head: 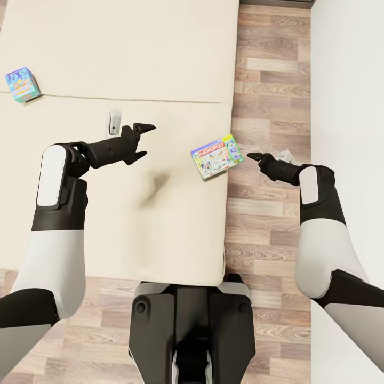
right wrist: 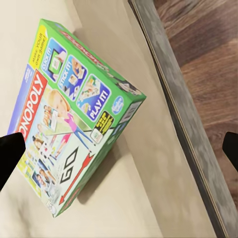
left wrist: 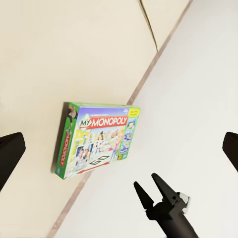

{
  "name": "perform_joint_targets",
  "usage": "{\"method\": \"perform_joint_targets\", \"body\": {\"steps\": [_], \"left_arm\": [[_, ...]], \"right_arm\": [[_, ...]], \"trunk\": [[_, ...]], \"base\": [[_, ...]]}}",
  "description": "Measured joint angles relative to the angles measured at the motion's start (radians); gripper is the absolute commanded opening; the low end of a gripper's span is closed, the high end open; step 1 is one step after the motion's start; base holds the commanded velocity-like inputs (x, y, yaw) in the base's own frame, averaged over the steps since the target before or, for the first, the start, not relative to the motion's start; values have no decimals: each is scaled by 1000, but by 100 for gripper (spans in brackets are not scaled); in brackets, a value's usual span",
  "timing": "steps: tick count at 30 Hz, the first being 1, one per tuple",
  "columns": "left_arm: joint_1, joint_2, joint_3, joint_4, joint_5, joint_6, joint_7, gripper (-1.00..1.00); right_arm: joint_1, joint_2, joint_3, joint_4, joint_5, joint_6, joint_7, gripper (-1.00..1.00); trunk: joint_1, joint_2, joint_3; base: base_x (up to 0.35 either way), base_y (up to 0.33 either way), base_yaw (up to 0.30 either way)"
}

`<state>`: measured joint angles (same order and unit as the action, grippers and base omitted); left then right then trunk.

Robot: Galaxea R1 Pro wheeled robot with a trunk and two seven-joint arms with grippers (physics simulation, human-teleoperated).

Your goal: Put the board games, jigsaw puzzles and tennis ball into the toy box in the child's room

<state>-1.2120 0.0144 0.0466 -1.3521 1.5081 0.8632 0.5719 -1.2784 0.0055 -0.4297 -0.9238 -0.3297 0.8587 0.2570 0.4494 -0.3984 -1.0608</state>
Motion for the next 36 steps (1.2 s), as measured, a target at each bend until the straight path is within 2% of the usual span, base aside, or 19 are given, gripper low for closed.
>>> {"method": "perform_joint_targets", "body": {"steps": [8,16,21,23,24,26,28,32,34,36], "left_arm": [[-2,1,0,2,0,0,12,100],[-3,1,0,3,0,0,17,100],[-3,1,0,3,0,0,19,100],[-3,0,0,2,0,0,20,100],[-3,0,0,2,0,0,20,100],[-3,0,0,2,0,0,20,100],[-3,0,0,2,0,0,20,100],[-3,0,0,2,0,0,20,100],[-3,0,0,1,0,0,21,100],[-2,0,0,1,0,0,21,100]], "right_arm": [[-3,1,-2,-72,2,0,0,100],[-4,0,-6,-102,7,2,-13,100],[-4,0,-10,-107,6,2,-80,100],[-5,0,-12,-106,5,2,-152,100],[-5,0,-12,-106,4,2,-153,100],[-5,0,-15,-102,6,2,-212,100],[-5,0,-19,-99,2,3,-232,100],[-5,0,-34,-96,-26,4,-257,100],[-5,0,-51,-93,-79,5,-261,100],[-5,-1,-63,-92,-157,5,-239,100]], "trunk": [[0,0,-4],[0,0,-6],[0,0,-6],[0,0,-6],[0,0,-6],[0,0,-6],[0,0,-6],[0,0,-6],[0,0,-6],[0,0,-6]], "base": [[0,0,0],[0,0,0],[0,0,0],[0,0,0],[0,0,0],[0,0,0],[0,0,0],[0,0,0],[0,0,0],[0,0,0]]}}
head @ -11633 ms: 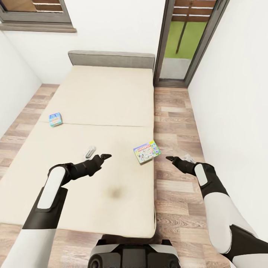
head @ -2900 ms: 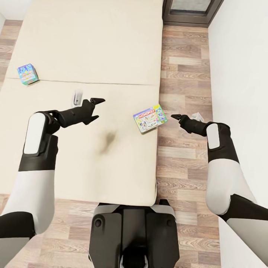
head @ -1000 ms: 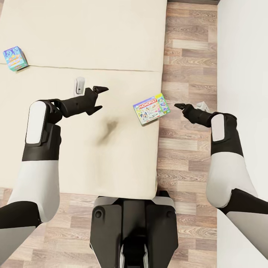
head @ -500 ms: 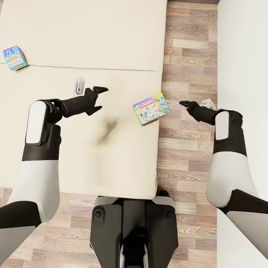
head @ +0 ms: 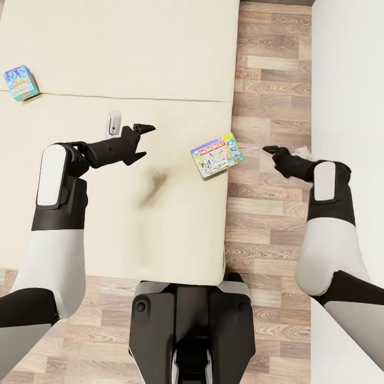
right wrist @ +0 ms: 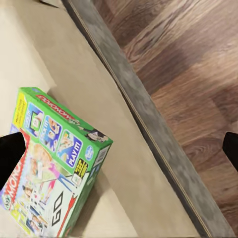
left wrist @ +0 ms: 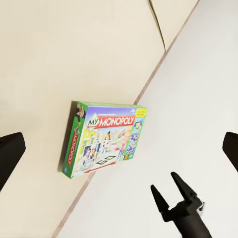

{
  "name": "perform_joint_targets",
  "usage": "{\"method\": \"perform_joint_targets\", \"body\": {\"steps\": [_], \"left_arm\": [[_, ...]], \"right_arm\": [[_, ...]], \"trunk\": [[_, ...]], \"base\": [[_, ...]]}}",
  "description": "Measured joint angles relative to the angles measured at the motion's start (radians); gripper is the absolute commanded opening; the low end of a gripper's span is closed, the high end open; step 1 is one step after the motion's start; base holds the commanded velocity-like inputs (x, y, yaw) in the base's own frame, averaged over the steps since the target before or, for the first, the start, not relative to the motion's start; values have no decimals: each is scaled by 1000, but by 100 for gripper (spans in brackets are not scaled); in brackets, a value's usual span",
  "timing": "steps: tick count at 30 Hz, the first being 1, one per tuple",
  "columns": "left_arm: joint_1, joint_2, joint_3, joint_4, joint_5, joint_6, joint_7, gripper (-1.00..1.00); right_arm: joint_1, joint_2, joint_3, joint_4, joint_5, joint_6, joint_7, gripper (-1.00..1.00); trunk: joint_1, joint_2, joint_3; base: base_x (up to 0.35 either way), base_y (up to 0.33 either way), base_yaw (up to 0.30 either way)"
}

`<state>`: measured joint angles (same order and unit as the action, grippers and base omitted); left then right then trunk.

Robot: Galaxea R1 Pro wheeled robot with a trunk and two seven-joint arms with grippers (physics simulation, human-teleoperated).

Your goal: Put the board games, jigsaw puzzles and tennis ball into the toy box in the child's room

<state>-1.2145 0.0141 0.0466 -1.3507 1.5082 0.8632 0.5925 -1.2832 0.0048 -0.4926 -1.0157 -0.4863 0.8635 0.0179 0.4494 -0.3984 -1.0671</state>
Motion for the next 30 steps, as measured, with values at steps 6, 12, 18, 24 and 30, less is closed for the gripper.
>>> {"method": "perform_joint_targets", "body": {"steps": [6,12,18,24,30], "left_arm": [[0,0,0,0,0,0,0,100],[-1,0,0,-4,-1,0,0,100],[0,0,0,-23,-1,0,0,100],[0,0,-2,-61,-1,1,6,100],[0,0,-30,-83,-1,12,18,100]], "right_arm": [[0,-4,-11,5,-128,3,115,100],[0,-11,-14,30,-174,4,292,100],[0,-15,-16,55,-186,3,420,100],[4,-18,-16,75,-191,3,563,100],[7,-20,-16,96,-167,3,656,100]], "trunk": [[0,0,0],[0,0,0],[0,0,0],[0,0,0],[0,0,0]], "base": [[0,0,0],[0,0,0],[0,0,0],[0,0,0],[0,0,0]]}}
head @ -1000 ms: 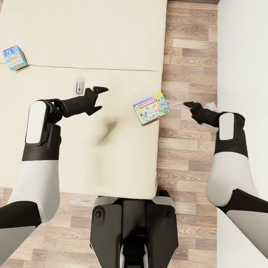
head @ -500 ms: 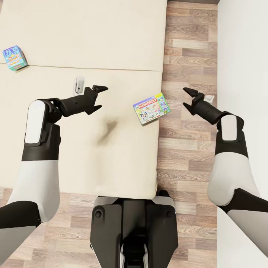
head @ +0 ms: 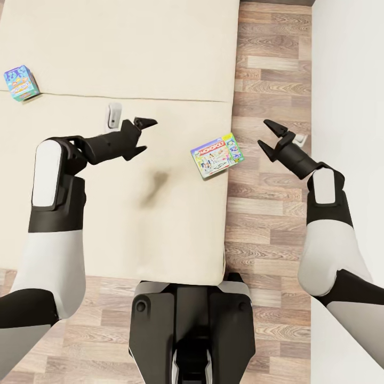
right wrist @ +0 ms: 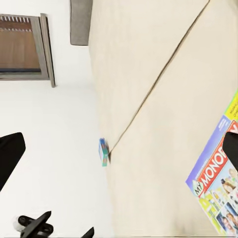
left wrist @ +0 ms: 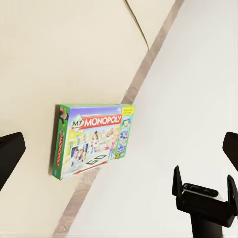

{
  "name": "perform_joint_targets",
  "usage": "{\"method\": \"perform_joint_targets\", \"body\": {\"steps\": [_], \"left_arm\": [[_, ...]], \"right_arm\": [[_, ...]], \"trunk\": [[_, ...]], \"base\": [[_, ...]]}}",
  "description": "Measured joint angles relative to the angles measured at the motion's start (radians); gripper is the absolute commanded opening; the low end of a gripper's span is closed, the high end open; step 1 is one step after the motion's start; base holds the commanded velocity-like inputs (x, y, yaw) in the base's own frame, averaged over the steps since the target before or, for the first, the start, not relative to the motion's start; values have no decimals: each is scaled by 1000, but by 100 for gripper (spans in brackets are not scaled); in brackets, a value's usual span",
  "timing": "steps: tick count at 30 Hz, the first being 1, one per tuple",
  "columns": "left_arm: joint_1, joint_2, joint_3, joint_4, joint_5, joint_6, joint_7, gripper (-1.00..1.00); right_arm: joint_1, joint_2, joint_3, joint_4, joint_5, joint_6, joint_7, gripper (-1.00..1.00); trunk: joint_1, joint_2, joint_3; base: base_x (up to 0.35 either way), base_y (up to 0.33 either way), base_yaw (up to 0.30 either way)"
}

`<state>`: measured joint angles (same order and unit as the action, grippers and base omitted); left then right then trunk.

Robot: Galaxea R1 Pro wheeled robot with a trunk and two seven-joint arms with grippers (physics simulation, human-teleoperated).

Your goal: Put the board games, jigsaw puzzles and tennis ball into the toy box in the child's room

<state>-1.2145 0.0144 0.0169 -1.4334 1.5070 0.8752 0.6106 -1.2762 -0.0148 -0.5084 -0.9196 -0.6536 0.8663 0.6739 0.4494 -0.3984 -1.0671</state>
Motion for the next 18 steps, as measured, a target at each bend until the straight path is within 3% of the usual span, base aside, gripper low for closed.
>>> {"method": "perform_joint_targets", "body": {"steps": [5,7,18], "left_arm": [[0,0,-36,-17,-1,25,4,100],[0,0,-66,-33,0,42,7,100],[0,1,-104,-50,0,66,12,100]], "right_arm": [[1,0,0,13,21,0,28,100],[6,-1,0,25,42,0,50,100],[18,-1,0,88,94,-3,106,100]], "trunk": [[0,0,0],[0,0,0],[0,0,0]], "base": [[0,0,0],[0,0,0],[0,0,0]]}}
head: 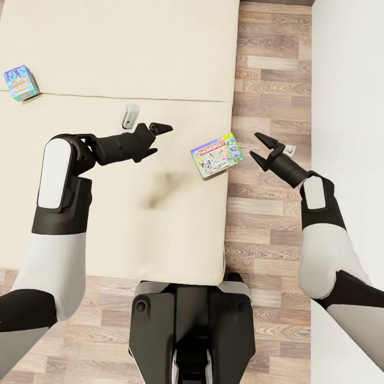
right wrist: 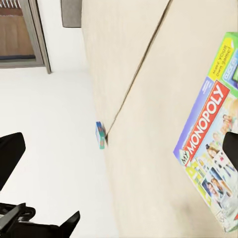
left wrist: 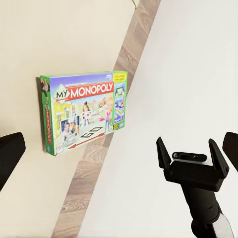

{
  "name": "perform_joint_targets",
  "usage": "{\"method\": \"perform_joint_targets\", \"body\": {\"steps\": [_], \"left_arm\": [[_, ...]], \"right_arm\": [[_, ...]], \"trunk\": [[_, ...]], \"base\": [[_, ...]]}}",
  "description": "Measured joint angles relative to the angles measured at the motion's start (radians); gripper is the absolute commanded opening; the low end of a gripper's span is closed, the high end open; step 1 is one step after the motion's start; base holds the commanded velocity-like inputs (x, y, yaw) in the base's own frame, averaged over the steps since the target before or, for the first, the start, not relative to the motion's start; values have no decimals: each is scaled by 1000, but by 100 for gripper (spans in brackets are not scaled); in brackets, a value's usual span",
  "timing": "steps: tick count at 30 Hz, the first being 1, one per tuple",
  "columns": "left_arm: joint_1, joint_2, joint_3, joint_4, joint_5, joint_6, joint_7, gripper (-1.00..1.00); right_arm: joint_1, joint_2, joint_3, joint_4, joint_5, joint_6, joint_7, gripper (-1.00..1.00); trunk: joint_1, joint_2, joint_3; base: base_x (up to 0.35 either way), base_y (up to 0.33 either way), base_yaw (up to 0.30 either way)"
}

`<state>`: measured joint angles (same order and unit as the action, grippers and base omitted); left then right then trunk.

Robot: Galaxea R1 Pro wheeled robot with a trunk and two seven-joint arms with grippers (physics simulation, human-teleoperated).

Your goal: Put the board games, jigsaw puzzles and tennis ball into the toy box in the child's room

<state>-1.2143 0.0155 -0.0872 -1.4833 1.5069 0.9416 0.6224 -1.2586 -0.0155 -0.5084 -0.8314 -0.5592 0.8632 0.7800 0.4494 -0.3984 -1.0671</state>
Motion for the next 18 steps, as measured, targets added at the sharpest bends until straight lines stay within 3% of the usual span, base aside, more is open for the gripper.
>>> {"method": "perform_joint_targets", "body": {"steps": [18], "left_arm": [[0,-2,-8,-2,1,8,2,100]], "right_arm": [[5,0,0,136,103,-100,51,100]], "trunk": [[0,0,0]], "base": [[0,0,0]]}}
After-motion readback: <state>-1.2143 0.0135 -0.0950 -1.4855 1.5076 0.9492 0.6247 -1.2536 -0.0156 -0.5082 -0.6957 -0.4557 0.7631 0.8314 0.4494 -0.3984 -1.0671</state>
